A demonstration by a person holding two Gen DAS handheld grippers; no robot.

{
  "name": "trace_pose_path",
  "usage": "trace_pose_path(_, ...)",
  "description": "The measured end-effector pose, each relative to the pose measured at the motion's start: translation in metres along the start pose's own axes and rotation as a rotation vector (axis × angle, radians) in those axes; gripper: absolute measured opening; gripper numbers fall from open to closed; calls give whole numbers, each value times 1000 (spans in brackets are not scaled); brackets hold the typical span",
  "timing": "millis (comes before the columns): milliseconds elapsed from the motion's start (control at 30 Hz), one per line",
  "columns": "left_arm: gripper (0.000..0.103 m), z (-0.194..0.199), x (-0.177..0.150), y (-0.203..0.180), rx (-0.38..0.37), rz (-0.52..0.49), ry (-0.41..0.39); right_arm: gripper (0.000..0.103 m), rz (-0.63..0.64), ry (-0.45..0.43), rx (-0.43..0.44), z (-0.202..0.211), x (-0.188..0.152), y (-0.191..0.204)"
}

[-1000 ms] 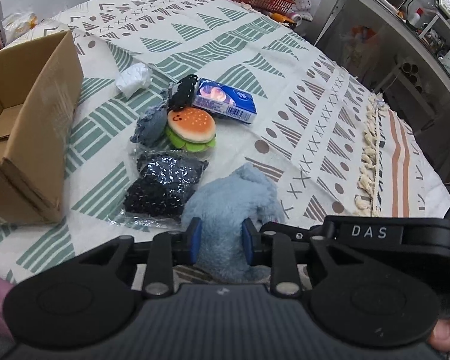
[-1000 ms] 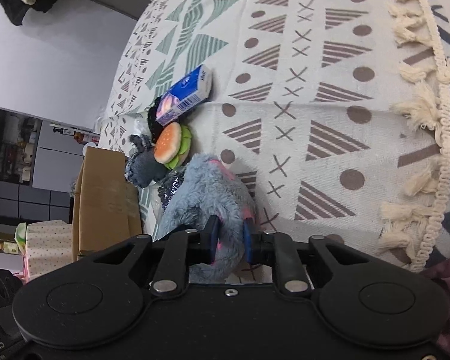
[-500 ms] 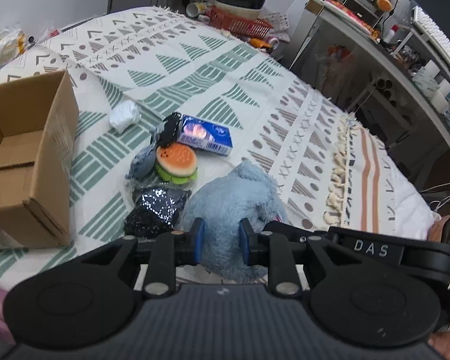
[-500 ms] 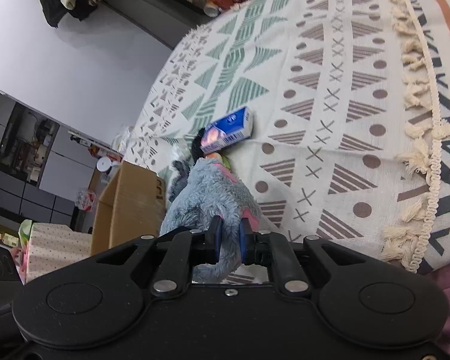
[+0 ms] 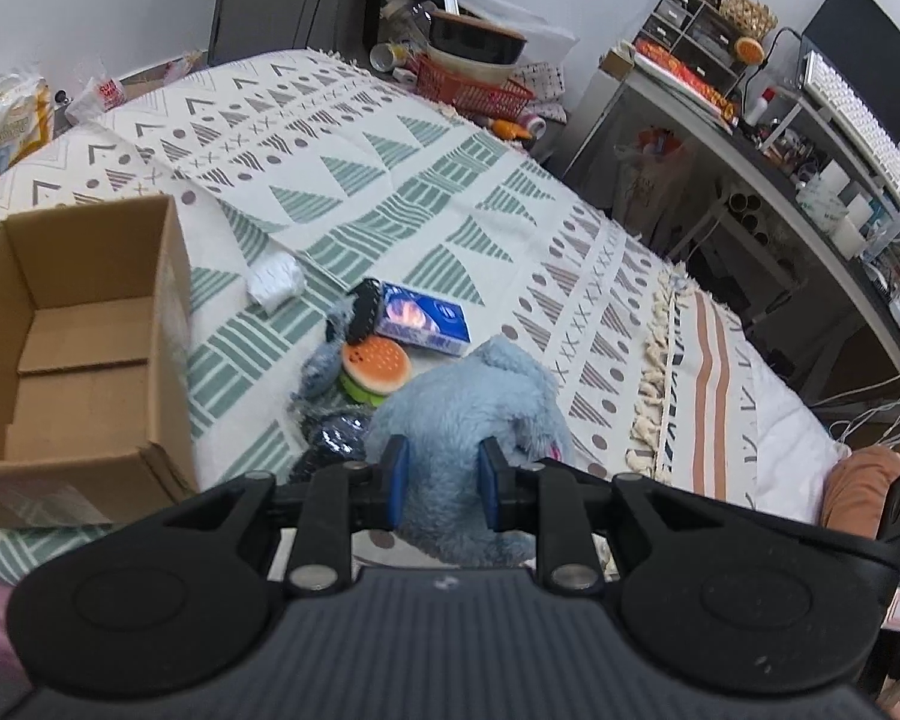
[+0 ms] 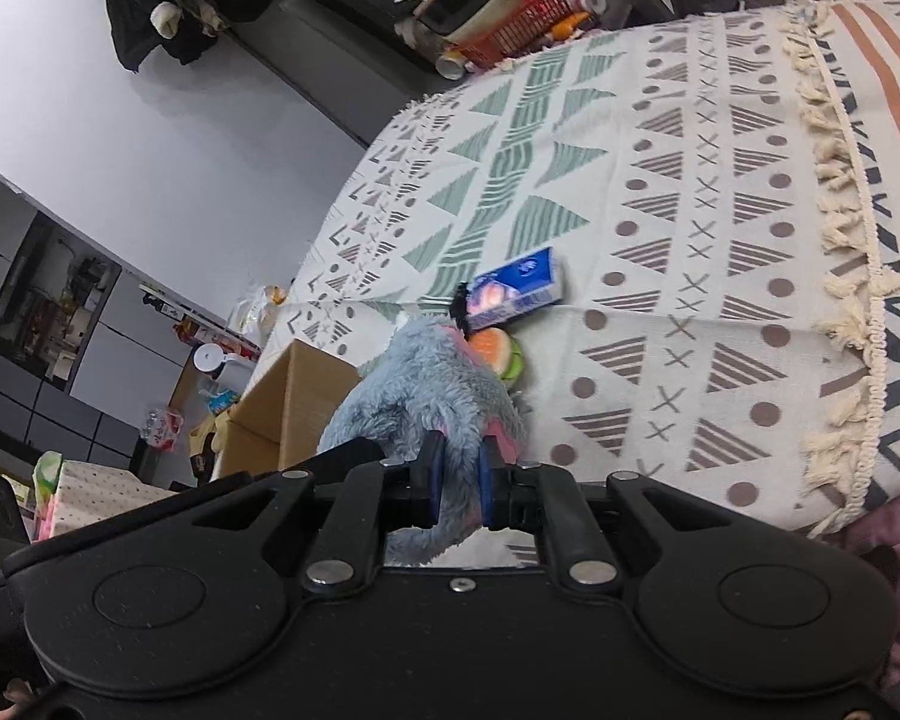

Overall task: Organize soft objects
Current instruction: 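Lift the plush toy with both grippers and carry it over the cardboard box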

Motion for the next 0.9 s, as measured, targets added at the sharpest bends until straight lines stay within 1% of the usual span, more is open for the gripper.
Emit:
trace_pose_path(233,23,18,18,22,-3,25,-31,11,50,-23,3,-4,0,36)
trace_pose_path(467,23,32,38,52,-13,66,-49,11,83,-25,7,-16,1,72)
trace_pose_path(900,23,39,65,114,-28,140,-57,11,135,-10,-20,-49,-8,127)
Point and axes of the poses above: each gripper's, at about its wrist camera, not at the fingertips, and z roughly against the way its jaws point, y to its left, x to its top, the point moved 7 cm from there along -z, roughly the way its jaws point, and after that the axes turned 7 degrees about -y, right-handed, at the moved point
